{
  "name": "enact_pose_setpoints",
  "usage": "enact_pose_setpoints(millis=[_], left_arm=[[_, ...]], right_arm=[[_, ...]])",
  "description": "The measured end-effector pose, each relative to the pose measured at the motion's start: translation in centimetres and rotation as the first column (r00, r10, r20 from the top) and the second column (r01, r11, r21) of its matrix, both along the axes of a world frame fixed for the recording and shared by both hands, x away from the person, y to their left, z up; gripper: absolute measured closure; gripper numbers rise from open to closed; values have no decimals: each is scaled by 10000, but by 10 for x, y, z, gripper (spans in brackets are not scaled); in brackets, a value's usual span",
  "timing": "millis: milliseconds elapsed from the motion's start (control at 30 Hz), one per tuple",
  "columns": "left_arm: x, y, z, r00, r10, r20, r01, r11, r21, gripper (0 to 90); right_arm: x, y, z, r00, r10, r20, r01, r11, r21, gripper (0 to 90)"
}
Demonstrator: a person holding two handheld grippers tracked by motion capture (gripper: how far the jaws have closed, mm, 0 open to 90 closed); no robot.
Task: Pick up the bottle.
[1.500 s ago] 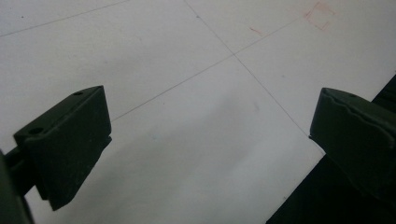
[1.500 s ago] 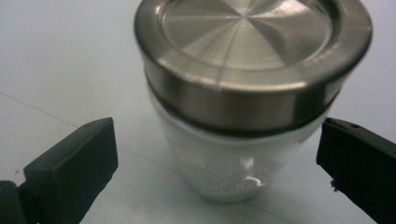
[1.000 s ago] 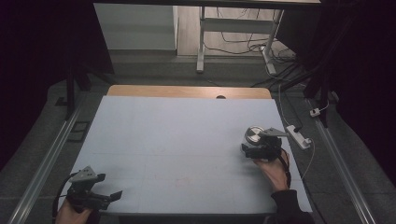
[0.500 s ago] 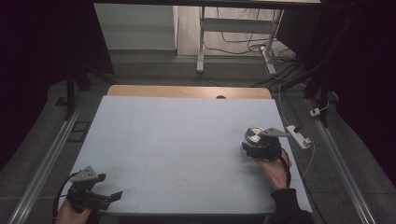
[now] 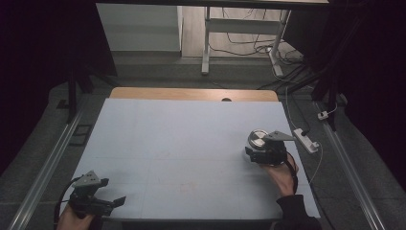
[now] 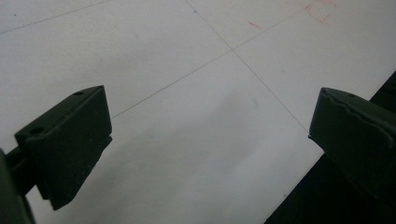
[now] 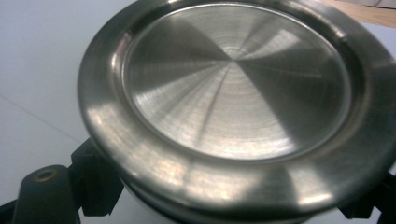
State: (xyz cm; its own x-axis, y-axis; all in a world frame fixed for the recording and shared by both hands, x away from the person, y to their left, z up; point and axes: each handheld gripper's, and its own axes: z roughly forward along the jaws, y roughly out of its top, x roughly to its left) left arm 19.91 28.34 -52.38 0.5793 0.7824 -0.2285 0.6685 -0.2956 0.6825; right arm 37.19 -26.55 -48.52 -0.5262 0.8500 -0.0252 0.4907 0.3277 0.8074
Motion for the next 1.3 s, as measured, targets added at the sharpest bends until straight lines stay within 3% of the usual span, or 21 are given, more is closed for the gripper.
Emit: enact_pose_setpoints(millis=[267,567,800,1300], left_arm=[[0,0,0,10000,-12,-8,12,10000,7,0],[0,0,0,10000,-10,-5,10,10000,13,0],[0,0,0,10000,-13,-12,13,10000,9,0],[1,-1,0,10000,-19,-51,19,10000,42,0]], right_arm=[[-13,22,7,9970,779,-12,-779,9970,-16,143],[-27,49,11,9857,1681,-80,-1680,9856,201,143],[-36,70,12,9727,2317,-161,-2311,9724,307,143],[-57,113,9,9346,3539,-366,-3525,9350,402,143]])
